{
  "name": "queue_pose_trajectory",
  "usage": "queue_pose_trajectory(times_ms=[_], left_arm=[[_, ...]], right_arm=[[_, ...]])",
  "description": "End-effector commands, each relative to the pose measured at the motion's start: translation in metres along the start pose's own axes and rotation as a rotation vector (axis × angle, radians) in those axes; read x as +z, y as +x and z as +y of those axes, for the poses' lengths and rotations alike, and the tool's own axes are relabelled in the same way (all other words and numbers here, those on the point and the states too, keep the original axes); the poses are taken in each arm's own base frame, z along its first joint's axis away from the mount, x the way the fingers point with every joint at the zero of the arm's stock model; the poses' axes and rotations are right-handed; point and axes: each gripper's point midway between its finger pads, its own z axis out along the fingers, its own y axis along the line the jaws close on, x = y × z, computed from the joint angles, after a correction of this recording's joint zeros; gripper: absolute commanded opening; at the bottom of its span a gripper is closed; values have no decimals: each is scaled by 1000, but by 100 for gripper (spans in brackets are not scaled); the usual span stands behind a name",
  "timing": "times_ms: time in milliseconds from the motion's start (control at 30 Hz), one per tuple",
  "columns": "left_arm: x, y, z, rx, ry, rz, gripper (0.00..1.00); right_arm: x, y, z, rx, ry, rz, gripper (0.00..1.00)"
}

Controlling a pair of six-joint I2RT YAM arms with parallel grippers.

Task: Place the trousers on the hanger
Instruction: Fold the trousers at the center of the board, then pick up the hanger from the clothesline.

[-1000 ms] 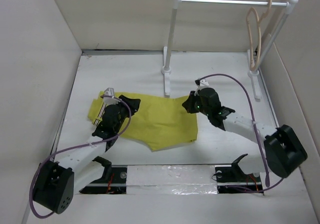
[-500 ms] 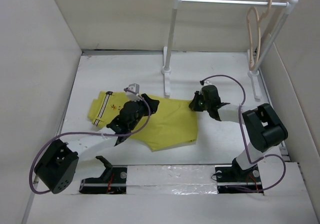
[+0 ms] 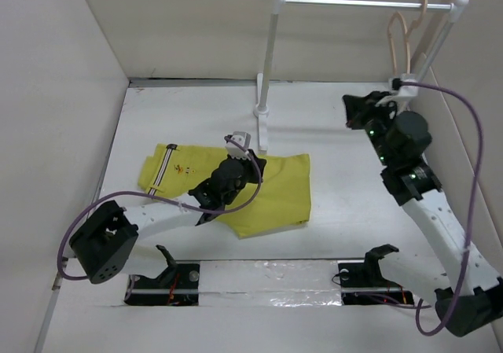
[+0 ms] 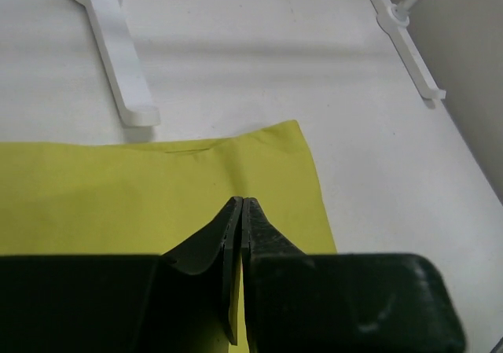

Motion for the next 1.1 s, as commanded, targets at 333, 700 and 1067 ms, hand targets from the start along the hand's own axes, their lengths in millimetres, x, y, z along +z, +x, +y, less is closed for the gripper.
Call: queue_pose_trajectory(times_ms=[333,700,1067], left_arm=[[-17,-16,-49,78,139,-48,26],[-24,-24,-47,65,139,-80,34],[-22,-21,-46,64,133,-73,31]], right_arm=[[-27,-119,-151,-117,645,-168,80],[1,-92,-206,-101,749,-61,69],[18,-74,-224,-76,705,-15,38]])
